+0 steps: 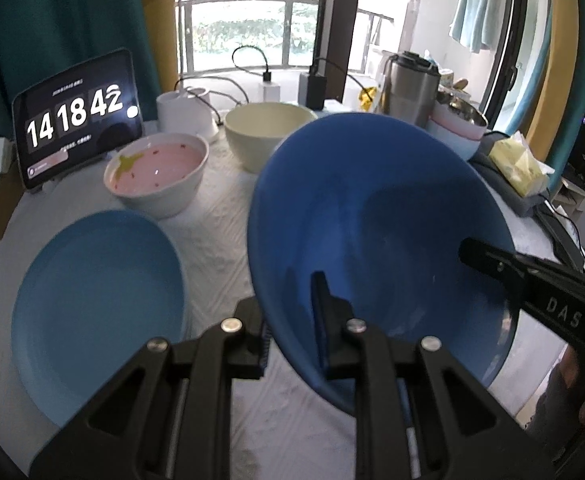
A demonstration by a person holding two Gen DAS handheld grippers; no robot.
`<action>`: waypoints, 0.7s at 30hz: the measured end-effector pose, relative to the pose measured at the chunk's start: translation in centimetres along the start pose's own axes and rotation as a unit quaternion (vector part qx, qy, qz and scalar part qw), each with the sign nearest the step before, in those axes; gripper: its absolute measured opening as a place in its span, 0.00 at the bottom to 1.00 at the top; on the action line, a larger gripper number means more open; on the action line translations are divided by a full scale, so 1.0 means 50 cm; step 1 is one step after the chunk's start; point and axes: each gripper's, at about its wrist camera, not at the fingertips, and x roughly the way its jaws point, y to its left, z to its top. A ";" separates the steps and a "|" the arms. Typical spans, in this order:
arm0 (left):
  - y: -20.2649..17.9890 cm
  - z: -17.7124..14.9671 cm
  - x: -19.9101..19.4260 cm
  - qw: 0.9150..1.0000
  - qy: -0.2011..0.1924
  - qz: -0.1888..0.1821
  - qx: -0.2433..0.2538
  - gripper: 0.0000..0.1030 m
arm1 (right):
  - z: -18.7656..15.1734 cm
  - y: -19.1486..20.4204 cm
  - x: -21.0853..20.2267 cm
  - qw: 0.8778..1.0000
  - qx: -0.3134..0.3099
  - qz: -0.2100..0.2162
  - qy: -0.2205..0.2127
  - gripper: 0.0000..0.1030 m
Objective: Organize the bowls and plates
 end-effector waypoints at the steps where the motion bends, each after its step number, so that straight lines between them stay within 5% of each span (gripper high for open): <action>1: 0.002 -0.006 0.001 1.000 0.006 0.001 0.001 0.19 | -0.004 0.003 0.001 1.000 0.000 0.000 0.003 0.13; 13: 0.014 -0.038 0.007 0.999 0.033 0.006 -0.006 0.20 | -0.021 0.009 0.007 1.000 0.013 0.000 0.024 0.13; 21: 0.022 -0.021 0.006 0.999 0.030 0.028 -0.011 0.30 | -0.003 -0.005 0.017 1.000 0.024 0.008 0.015 0.14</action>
